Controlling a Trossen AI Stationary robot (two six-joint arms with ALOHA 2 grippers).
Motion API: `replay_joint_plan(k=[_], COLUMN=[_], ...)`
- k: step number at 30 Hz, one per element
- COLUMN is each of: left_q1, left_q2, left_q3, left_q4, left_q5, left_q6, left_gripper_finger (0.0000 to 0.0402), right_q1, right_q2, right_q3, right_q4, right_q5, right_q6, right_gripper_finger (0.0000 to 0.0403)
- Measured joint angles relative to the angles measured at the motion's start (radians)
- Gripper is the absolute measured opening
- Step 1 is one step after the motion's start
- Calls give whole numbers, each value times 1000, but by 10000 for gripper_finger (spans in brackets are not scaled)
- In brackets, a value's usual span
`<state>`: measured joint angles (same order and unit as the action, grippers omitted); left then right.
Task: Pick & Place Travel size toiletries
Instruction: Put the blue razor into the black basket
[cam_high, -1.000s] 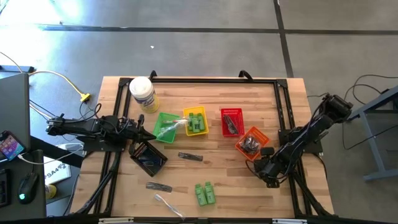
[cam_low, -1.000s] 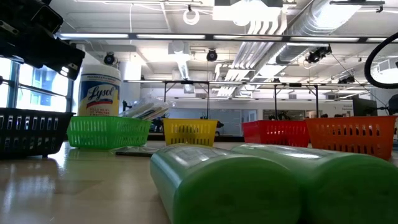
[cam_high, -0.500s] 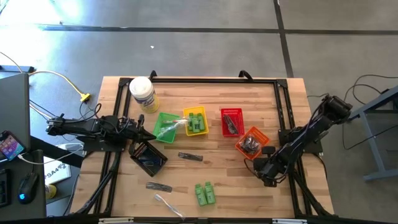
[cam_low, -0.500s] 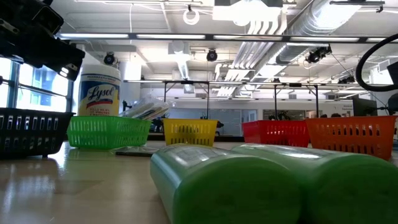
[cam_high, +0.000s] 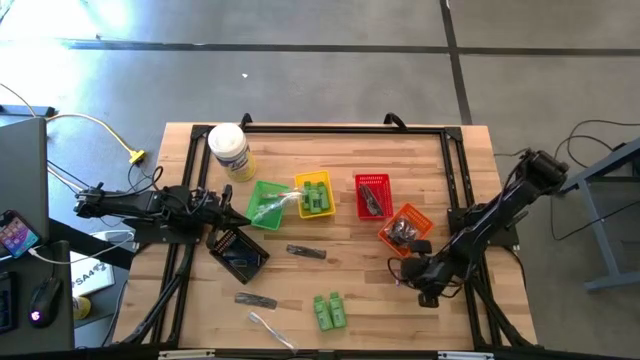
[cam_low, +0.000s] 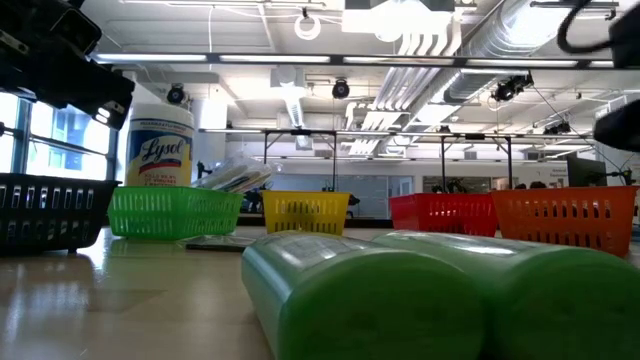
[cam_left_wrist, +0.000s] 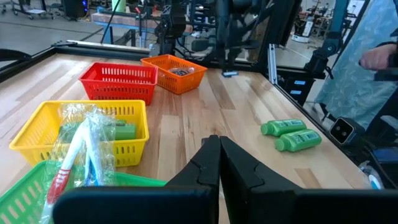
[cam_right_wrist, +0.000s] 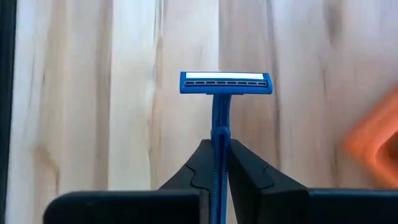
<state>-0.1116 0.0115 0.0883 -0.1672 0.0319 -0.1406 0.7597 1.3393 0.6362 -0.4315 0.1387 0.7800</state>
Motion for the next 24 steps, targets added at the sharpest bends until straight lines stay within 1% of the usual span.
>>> replay_joint_plan(k=[3, 7, 12, 16, 21, 24], left_q1=[0, 0, 0, 0, 0, 0], left_q2=[0, 0, 0, 0, 0, 0], left_q3=[0, 0, 0, 0, 0, 0], left_q4=[0, 7, 13, 15, 22, 37], left_q5=[1, 4, 5, 4, 3, 3], left_q6=[0, 1, 2, 4, 4, 4], left_gripper_finger=[0, 0, 0, 0, 0, 0], right_q1=[0, 0, 2, 10, -2, -20], right_q2=[-58, -173, -358, -496, -658, -727], right_q3=[-2, -1, 1, -1, -87, -155], right_q4=[71, 139, 279, 290, 326, 413], right_q5=[62, 153, 246, 290, 344, 354], right_q6=[-76, -193, -397, -559, -653, -708], right_gripper_finger=[22, 20, 20, 21, 21, 22])
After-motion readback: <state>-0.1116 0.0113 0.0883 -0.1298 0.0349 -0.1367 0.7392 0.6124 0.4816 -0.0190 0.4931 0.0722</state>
